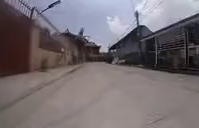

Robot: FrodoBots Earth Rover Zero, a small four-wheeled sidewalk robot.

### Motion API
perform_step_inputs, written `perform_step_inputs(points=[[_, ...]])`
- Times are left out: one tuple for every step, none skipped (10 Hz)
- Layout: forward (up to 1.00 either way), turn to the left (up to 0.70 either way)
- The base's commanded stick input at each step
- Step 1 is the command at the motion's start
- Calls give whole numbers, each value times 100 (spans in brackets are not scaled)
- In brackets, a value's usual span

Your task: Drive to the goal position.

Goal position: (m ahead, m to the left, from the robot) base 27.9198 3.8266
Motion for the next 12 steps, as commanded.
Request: perform_step_inputs(points=[[100,-3],[100,-14],[100,-40],[100,-40],[100,-20],[100,-9],[100,-1],[100,0],[100,0],[100,0],[100,0],[100,0]])
